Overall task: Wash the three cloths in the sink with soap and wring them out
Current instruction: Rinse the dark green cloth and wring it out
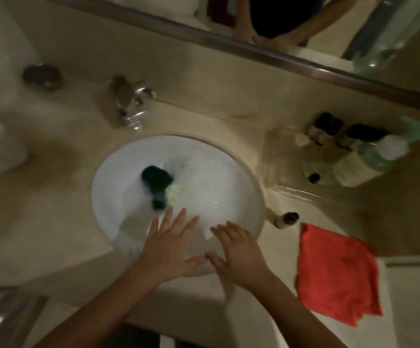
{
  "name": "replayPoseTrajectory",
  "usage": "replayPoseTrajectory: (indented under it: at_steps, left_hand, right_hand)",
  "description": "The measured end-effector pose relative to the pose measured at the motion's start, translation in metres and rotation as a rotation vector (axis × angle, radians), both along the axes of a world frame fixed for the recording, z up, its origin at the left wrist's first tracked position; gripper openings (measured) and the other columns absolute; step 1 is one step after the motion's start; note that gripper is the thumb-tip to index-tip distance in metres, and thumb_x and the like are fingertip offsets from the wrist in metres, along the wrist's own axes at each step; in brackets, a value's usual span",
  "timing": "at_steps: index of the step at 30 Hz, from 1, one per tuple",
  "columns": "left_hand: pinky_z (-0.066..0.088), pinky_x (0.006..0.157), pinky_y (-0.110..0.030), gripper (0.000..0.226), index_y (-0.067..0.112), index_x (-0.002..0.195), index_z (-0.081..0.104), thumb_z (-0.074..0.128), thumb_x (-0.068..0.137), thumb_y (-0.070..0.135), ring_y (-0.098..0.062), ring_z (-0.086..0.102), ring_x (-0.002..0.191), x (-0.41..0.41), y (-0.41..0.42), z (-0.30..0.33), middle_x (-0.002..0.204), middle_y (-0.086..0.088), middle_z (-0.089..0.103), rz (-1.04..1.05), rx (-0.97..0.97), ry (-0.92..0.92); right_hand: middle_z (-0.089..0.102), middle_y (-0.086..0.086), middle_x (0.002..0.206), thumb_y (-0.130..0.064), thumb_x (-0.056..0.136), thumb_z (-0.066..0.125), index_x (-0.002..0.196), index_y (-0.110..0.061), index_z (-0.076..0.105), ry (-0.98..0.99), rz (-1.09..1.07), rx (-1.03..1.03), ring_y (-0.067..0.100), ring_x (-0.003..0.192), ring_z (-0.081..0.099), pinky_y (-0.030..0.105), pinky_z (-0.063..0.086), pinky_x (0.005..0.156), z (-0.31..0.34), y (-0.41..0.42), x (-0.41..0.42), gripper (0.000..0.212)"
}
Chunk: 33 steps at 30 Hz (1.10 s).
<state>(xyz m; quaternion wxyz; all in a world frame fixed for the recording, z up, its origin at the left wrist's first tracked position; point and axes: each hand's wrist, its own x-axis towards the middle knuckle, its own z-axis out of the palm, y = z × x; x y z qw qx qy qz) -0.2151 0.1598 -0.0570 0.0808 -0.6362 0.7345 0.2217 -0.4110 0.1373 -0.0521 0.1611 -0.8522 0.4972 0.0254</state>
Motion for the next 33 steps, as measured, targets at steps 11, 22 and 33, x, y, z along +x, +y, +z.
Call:
replayPoseTrajectory:
  at_steps: [11, 22, 33]
  left_hand:
    - [0.0, 0.119, -0.051, 0.075, 0.024, 0.155, 0.006, 0.039, 0.095, 0.055, -0.034, -0.011, 0.149, 0.12, -0.046, -0.022, 0.164, -0.006, -0.001, 0.079, 0.145, -0.003]
    - [0.017, 0.119, -0.037, 0.061, 0.021, 0.151, 0.026, 0.05, 0.097, 0.037, -0.029, 0.015, 0.148, 0.131, -0.098, -0.045, 0.158, -0.005, 0.026, 0.249, 0.038, 0.368]
    - [0.049, 0.085, -0.014, 0.033, 0.032, 0.121, 0.054, 0.058, 0.091, 0.046, -0.002, 0.059, 0.103, 0.096, -0.131, -0.016, 0.117, 0.01, 0.059, 1.102, -0.246, 1.169]
  right_hand:
    - [0.045, 0.006, 0.146, -0.025, 0.098, 0.048, 0.149, -0.018, 0.033, 0.061, -0.056, 0.139, 0.026, 0.125, 0.046, 0.036, 0.041, 0.099, -0.057, -0.096, 0.159, 0.054]
    - [0.061, 0.006, 0.101, -0.031, 0.086, 0.056, 0.096, -0.015, 0.063, 0.213, -0.118, -0.1, 0.026, 0.098, 0.05, 0.034, 0.035, 0.08, -0.104, -0.157, 0.211, 0.02]
    - [0.066, 0.011, 0.108, -0.034, 0.097, 0.051, 0.125, -0.015, 0.044, -1.35, -0.881, 0.92, 0.026, 0.1, 0.067, 0.038, 0.056, 0.077, -0.017, -0.126, 0.219, 0.034]
